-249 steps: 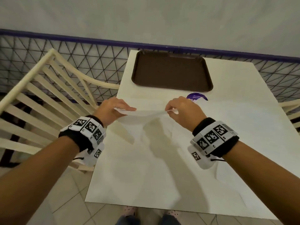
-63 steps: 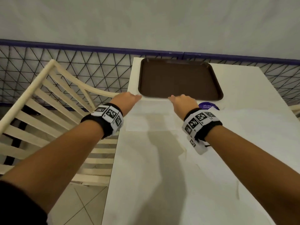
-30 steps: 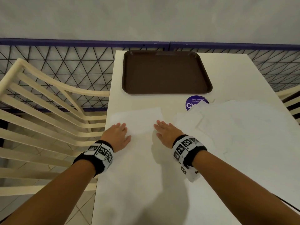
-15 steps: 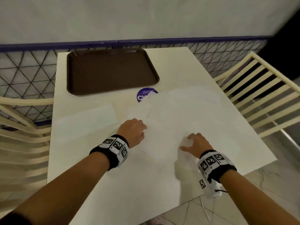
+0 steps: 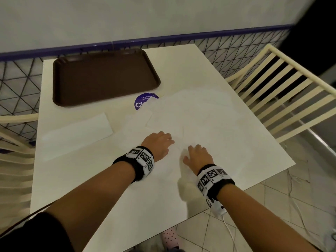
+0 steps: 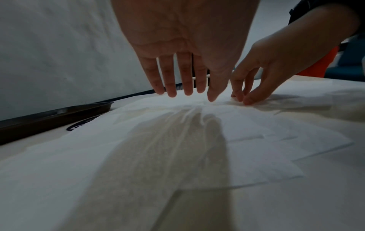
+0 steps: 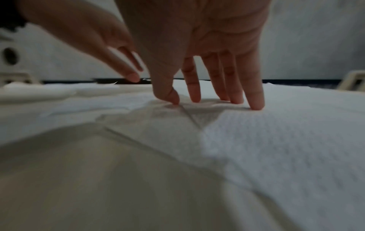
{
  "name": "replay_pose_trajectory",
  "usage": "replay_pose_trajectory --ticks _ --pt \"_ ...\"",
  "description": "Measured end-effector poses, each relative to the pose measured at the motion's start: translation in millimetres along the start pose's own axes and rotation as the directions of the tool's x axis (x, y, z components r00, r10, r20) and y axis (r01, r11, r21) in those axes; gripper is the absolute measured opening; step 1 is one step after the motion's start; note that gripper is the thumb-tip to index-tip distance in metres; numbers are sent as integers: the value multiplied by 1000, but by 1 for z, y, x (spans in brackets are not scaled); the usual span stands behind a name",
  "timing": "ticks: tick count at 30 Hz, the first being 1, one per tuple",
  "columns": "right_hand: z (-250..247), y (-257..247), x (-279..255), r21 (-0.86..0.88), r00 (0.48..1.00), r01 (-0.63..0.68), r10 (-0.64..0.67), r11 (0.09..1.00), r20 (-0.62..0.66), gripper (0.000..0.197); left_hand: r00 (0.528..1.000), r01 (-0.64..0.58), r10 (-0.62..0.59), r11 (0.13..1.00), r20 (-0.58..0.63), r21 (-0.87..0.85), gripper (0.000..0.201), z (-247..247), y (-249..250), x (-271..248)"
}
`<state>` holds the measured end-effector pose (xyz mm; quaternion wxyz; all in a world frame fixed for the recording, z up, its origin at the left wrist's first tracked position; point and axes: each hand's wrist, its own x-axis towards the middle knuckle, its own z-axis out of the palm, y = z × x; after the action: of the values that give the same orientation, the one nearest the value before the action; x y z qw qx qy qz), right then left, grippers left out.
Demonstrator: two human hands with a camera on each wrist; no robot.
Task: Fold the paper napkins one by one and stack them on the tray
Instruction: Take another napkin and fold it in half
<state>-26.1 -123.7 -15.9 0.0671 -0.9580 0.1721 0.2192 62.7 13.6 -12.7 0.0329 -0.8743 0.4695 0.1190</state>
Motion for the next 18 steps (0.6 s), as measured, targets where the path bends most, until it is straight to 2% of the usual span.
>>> replay_pose_trajectory --ticks 4,5,7,12,17,18 --pt "8 -7 -2 -218 998 32 -19 975 57 37 990 -119 119 993 -81 7 53 -4 10 17" --pt "8 -8 -2 -239 998 32 -16 970 68 38 993 -113 113 993 -29 -11 52 -2 13 22" --pt "7 -8 2 -254 997 42 -23 966 78 40 994 -100 97 993 43 66 51 4 18 32" --pt "-6 4 4 -117 995 85 -80 989 52 42 989 -146 144 982 23 116 44 6 25 55" --pt "-20 24 0 158 996 57 -67 986 61 21 972 -212 178 948 156 238 35 3 20 71" --pt "-20 26 -2 205 996 38 -54 978 70 29 969 -215 177 947 173 238 36 1 20 73"
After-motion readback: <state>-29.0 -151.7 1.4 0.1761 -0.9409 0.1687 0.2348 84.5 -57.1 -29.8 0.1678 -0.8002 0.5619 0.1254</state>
